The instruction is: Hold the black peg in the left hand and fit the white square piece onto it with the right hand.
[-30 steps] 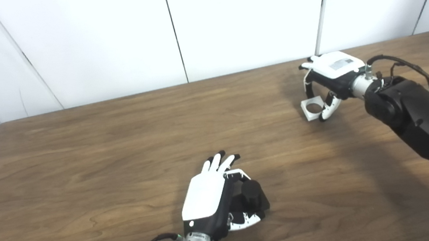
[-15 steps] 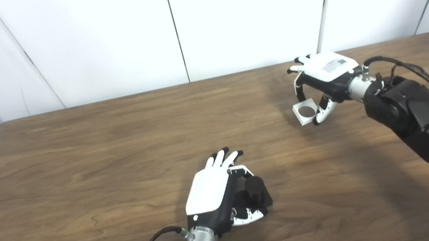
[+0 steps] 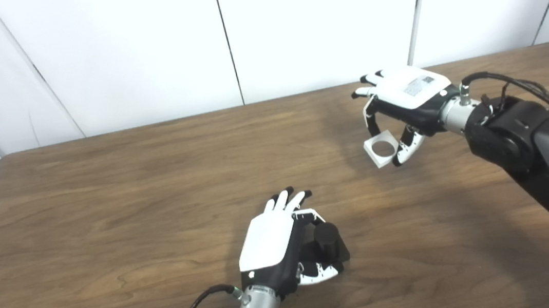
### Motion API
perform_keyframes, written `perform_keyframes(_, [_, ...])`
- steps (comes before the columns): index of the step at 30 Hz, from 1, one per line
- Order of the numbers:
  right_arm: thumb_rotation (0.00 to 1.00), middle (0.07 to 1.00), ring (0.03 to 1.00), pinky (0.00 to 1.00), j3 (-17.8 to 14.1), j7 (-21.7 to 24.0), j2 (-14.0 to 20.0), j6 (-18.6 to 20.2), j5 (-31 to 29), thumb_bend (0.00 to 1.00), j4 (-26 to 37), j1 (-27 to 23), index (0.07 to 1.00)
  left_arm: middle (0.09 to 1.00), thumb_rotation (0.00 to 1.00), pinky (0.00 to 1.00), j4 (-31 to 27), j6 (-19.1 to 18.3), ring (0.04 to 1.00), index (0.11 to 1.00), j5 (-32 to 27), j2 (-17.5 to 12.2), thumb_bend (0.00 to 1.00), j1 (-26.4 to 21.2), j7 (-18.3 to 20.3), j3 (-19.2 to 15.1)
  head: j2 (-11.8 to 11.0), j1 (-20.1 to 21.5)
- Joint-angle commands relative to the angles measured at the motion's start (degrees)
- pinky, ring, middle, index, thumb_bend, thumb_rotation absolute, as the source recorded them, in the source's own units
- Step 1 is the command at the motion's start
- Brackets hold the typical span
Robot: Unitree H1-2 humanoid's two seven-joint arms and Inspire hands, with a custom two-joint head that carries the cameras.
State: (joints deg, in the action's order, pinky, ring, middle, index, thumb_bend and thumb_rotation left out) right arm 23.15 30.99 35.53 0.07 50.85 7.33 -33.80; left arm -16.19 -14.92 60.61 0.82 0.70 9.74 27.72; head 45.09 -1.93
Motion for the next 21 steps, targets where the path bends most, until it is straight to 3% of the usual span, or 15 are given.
perform_keyframes(1, [0.15,0.931,1.0,1.0,-1.8,0.5,1.0,-0.9,-0.4,0.52,3.2,-2.0,0.492,0.931,0.07,1.0,1.0,-0.8,1.0,0.486,1.2,0.3,0.52,-1.3,-0.1,-0.2,0.1,-0.1])
perform_keyframes(21, [0.16,0.928,1.0,1.0,-5.7,8.3,1.4,-2.4,-3.7,0.52,13.5,-0.4,0.492,0.921,0.07,1.0,3.0,-1.1,1.0,0.485,1.7,1.4,0.52,-2.3,-1.8,0.7,1.8,-2.2])
